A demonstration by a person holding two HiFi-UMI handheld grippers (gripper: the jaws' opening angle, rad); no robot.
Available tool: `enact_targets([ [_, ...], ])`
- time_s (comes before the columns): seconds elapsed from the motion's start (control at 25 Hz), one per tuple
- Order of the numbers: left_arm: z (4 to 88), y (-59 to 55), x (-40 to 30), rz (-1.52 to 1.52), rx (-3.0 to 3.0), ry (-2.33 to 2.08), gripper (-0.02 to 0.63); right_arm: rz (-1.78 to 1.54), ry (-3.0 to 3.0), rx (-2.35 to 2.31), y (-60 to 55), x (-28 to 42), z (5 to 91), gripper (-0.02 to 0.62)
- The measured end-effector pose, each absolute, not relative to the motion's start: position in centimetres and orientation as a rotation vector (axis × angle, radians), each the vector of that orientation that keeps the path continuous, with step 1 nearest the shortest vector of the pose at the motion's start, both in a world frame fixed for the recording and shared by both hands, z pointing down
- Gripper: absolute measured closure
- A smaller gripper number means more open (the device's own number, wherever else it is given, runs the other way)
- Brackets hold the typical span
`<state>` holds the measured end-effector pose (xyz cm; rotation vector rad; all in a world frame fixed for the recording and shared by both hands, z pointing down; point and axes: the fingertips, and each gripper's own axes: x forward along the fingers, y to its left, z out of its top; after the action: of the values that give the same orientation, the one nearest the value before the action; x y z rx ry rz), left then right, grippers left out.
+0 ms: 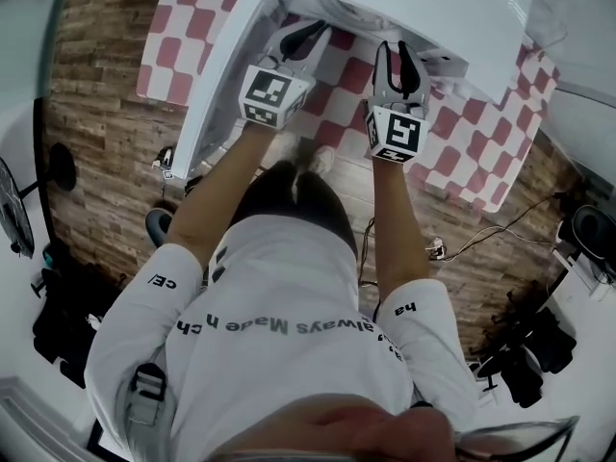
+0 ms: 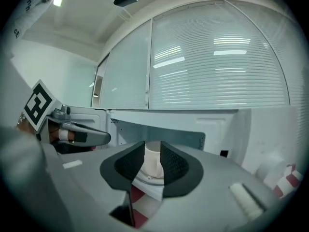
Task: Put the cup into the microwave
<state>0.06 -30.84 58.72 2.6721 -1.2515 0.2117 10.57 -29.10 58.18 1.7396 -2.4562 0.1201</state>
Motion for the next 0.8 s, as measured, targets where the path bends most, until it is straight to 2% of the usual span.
enact_targets([
  [0.8, 44.3, -18.8, -2.2, 0.192, 2.774, -1.235, 0.543, 0.148, -2.502, 1.74, -16.0, 12.4, 42.0, 0.52],
])
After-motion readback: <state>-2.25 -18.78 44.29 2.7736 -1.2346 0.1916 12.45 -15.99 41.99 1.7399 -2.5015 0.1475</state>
